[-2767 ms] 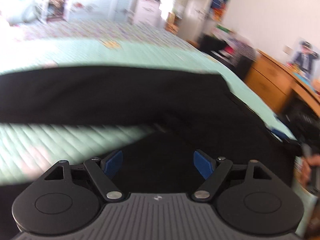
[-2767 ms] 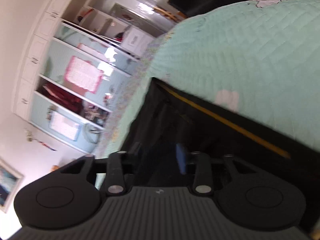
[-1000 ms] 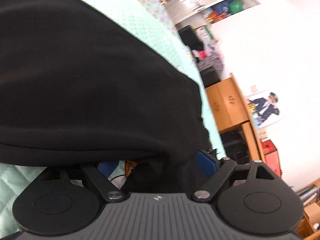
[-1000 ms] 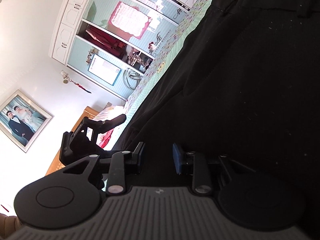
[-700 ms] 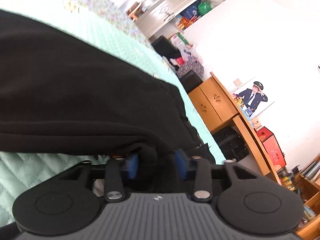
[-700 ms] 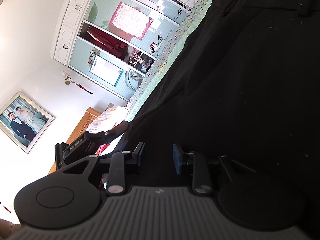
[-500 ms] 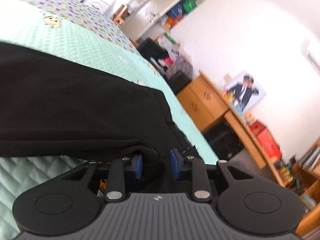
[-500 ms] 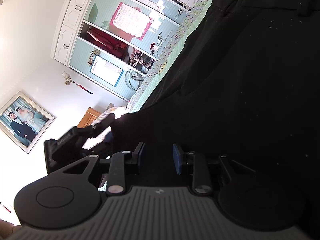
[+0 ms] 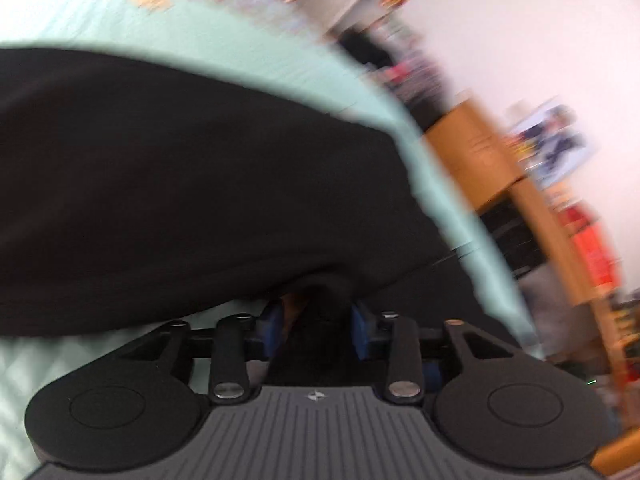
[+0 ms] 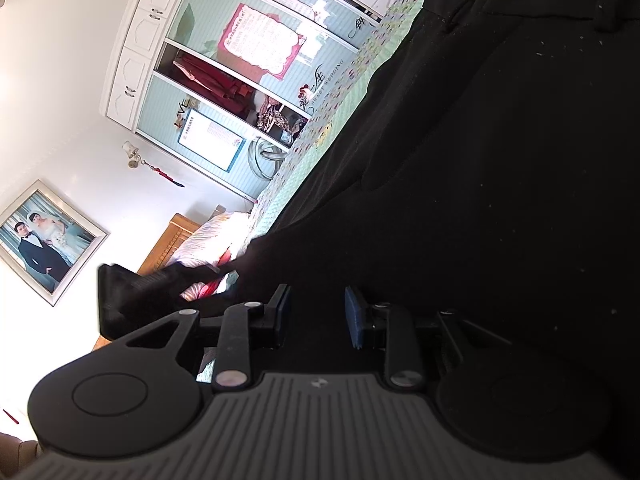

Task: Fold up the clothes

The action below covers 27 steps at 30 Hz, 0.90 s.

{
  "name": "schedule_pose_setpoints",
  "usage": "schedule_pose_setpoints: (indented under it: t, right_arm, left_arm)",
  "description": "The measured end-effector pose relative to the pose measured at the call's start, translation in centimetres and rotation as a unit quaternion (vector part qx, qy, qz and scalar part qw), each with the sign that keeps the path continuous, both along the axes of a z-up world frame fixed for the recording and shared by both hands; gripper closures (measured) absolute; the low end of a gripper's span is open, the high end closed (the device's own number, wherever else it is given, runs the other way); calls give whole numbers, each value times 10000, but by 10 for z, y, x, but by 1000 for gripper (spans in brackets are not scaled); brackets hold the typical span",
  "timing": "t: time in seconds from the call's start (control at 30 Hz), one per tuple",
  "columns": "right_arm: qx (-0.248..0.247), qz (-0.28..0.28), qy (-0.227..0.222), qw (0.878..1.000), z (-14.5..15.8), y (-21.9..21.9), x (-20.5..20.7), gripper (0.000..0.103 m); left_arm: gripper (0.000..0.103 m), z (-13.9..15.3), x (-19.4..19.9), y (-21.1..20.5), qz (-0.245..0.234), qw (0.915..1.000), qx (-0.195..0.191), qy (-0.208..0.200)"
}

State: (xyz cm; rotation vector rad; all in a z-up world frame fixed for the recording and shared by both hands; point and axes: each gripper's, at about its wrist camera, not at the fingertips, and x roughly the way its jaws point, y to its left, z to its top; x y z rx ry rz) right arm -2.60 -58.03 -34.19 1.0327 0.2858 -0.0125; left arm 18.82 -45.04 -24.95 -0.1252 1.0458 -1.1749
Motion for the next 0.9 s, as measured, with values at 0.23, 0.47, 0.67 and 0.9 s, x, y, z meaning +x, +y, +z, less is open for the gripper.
schedule_pose_setpoints:
  t: [0.23, 0.47, 0.67, 0.9]
  right_arm:
    - [193, -6, 114, 9997, 5, -4, -3, 72]
    - [385, -898, 215, 9950, 23, -36, -89, 78]
    - [806, -2287, 435, 9692, 4, -84, -185, 98]
    - [140, -1680, 163, 9856, 44, -58, -168, 39]
  left_arm:
    - [53, 28, -28, 33, 774, 9958, -280, -388]
    - [47, 39, -84, 90, 712, 9950, -99, -695]
    - [46, 14, -111, 128, 830, 9960, 54, -316]
    - [41, 20, -128, 144, 976, 9946, 270, -234]
